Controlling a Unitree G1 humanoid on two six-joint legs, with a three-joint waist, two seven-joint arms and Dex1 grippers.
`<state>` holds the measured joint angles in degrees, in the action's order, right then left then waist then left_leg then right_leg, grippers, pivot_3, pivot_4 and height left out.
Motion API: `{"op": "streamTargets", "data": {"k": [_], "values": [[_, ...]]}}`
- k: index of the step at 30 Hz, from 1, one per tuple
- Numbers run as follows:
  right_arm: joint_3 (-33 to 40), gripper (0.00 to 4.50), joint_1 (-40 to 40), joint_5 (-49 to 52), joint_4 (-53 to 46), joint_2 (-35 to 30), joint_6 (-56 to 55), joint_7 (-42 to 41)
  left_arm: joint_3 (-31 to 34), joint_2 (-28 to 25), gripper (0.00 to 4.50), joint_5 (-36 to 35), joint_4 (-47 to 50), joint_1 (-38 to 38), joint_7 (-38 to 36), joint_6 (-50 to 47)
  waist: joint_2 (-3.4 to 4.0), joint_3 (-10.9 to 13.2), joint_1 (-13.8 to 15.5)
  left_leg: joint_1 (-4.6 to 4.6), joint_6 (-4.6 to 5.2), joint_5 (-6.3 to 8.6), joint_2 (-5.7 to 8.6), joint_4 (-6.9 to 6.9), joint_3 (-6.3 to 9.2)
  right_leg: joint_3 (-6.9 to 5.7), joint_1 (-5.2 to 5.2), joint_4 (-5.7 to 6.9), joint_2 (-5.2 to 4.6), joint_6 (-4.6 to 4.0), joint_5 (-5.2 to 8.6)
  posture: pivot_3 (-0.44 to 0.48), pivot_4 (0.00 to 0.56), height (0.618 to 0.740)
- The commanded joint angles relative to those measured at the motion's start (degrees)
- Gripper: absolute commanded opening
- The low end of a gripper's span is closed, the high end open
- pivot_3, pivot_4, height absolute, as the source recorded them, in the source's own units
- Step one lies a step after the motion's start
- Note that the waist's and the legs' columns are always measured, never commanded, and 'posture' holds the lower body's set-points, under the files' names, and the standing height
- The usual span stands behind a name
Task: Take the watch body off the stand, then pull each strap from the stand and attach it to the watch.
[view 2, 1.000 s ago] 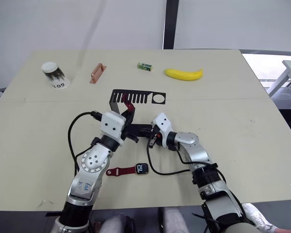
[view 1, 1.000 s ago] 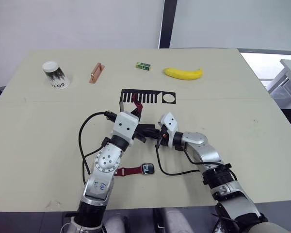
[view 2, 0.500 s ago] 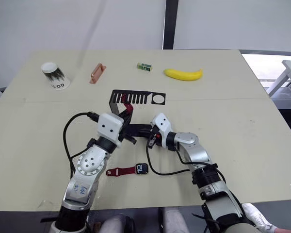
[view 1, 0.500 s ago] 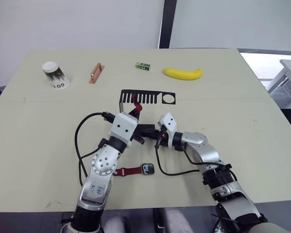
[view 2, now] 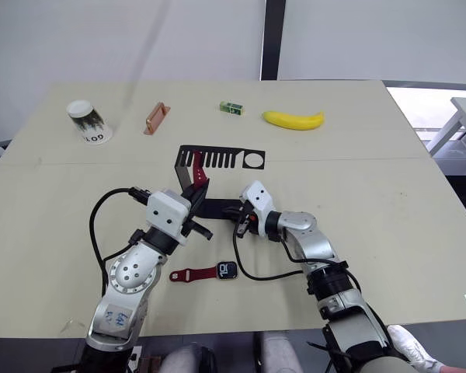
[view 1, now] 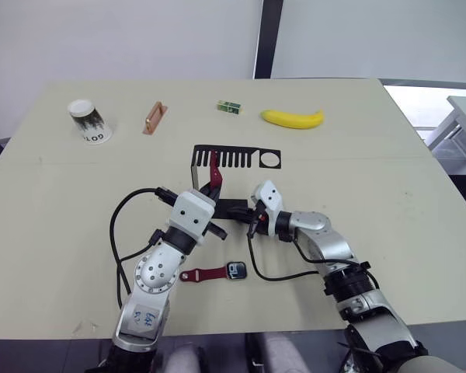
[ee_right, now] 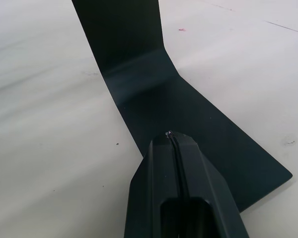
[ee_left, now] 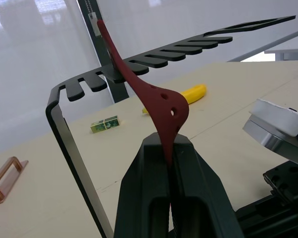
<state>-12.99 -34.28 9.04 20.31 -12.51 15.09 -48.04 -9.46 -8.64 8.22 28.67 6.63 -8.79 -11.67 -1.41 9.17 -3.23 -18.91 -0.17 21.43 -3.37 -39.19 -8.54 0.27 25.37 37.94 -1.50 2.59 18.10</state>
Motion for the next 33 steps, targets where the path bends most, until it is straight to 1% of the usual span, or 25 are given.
{"op": "streamTargets", "data": {"k": [1,3,6,9,12,16,21,26,33], "values": [[-1.7,0.0,1.9,-2.3,3.3,0.1,3.0,1.2,1.5,-0.5,0.03,0.6,0.3,3.2,0.2,0.9,-0.01,0.0,0.0,0.01,0.0,0.0,0.0,0.0,0.0,0.0,-0.01,0.0,0.0,0.0,0.0,0.0,0.15,0.738],[-1.7,0.0,1.9,-2.3,3.4,0.2,3.2,1.3,1.4,-1.5,0.03,2.0,-0.6,4.6,0.4,2.2,-0.01,0.0,0.0,0.01,0.0,0.0,0.0,0.0,0.0,0.0,-0.02,0.0,0.0,0.0,0.0,0.0,0.15,0.738],[-1.8,0.0,2.1,-2.2,3.2,0.3,3.5,1.4,3.3,0.4,0.03,1.7,-2.6,5.9,3.2,-0.6,0.0,0.0,0.0,0.03,0.0,0.0,0.0,0.0,-0.01,0.01,-0.03,0.0,0.01,0.0,0.0,0.0,0.15,0.738],[-1.9,0.0,2.3,-2.1,3.0,0.4,3.9,1.5,2.8,0.9,0.03,1.2,-2.7,6.5,2.5,-0.2,-0.03,-0.1,0.1,0.04,0.0,0.0,0.0,0.0,0.0,0.0,-0.04,0.0,0.0,0.0,0.0,0.0,0.15,0.738],[-2.1,0.0,2.4,-2.1,2.7,0.5,4.4,1.4,2.3,1.3,0.03,-0.3,-0.2,5.5,1.5,3.2,-0.03,-0.1,0.1,0.04,0.0,0.0,0.0,0.0,-0.01,0.0,-0.04,0.0,0.0,0.0,0.0,0.0,0.15,0.738],[-2.1,0.0,2.4,-2.2,2.8,0.5,4.9,1.7,2.2,-0.3,0.03,-1.6,2.1,2.1,-1.1,4.5,-0.01,-0.1,0.1,0.06,0.0,0.0,0.0,0.03,0.0,0.0,-0.04,0.01,-0.01,0.0,0.0,0.0,0.15,0.738],[-1.9,0.0,2.1,-2.5,3.3,0.4,5.5,2.4,3.0,-1.7,0.03,-6.1,5.4,-0.6,-4.8,4.1,0.02,-0.1,0.0,0.17,0.0,0.0,0.0,0.06,0.0,0.01,-0.16,-0.03,-0.01,0.0,0.0,0.0,0.15,0.738],[-1.8,0.0,2.0,-2.5,3.5,0.4,5.8,2.7,4.6,-3.1,0.03,-8.8,7.4,-2.1,-6.5,2.7,0.04,-0.1,0.0,0.74,-0.02,0.03,-0.02,0.29,0.04,-0.03,-0.84,-0.25,0.01,-0.05,0.03,0.0,0.15,0.738],[-1.5,0.0,1.6,-2.5,4.1,0.7,5.9,3.3,7.3,-5.5,0.03,-11.9,8.7,-2.3,-8.4,1.2,0.04,-0.1,0.0,0.74,-0.02,0.03,-0.02,0.3,0.05,-0.04,-0.84,-0.26,0.01,-0.05,0.03,0.0,0.15,0.738]]}}
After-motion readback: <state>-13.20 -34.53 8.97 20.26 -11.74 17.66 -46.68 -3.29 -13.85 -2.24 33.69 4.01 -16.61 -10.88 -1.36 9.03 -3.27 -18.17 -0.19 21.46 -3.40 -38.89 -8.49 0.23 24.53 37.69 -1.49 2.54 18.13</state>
